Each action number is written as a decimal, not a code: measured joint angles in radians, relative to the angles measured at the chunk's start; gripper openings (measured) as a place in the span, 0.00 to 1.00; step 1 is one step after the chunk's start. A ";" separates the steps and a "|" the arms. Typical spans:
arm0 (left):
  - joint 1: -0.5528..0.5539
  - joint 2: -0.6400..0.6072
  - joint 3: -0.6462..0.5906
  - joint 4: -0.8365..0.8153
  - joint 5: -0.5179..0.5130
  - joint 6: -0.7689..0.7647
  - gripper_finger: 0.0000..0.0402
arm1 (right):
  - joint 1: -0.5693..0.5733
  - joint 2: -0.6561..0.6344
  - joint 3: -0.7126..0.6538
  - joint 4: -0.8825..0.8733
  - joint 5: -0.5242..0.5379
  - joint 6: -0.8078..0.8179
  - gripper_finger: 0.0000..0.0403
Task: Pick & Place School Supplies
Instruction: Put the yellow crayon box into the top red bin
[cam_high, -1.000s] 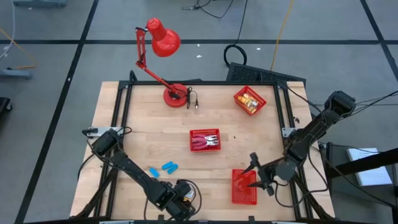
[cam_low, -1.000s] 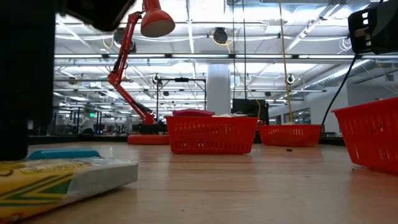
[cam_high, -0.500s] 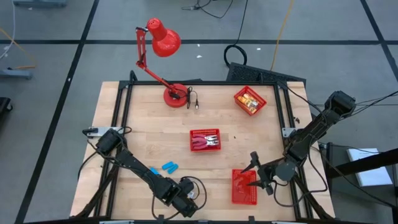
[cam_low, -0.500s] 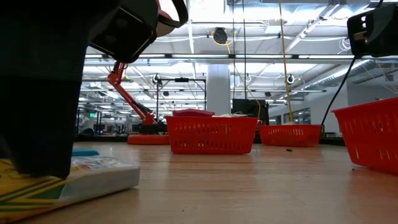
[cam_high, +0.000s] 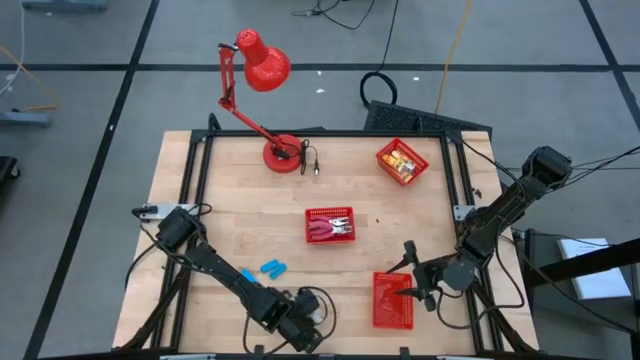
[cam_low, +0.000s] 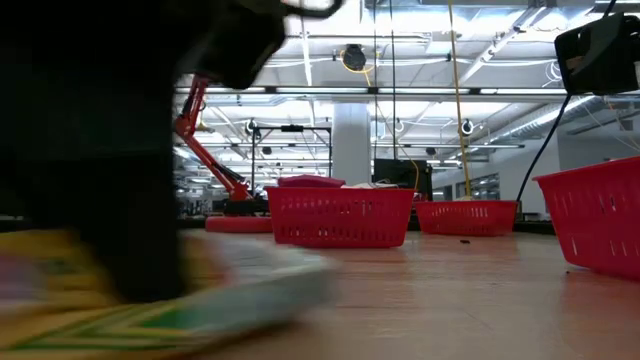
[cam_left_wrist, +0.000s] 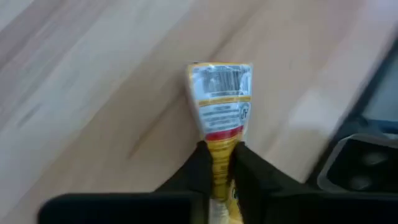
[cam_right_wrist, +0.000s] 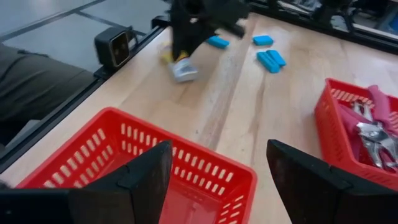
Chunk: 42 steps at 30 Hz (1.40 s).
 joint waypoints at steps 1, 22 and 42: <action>-0.001 0.001 0.000 0.020 -0.011 0.021 0.09 | 0.000 0.000 0.000 0.000 0.009 0.006 0.63; 0.009 -0.181 -0.005 -0.258 -0.557 0.336 0.09 | -0.151 0.000 -0.078 0.360 0.050 -0.063 0.63; 0.279 -0.219 -0.405 1.114 -0.623 1.276 0.09 | -0.626 0.000 -0.302 0.975 -0.446 -0.116 0.63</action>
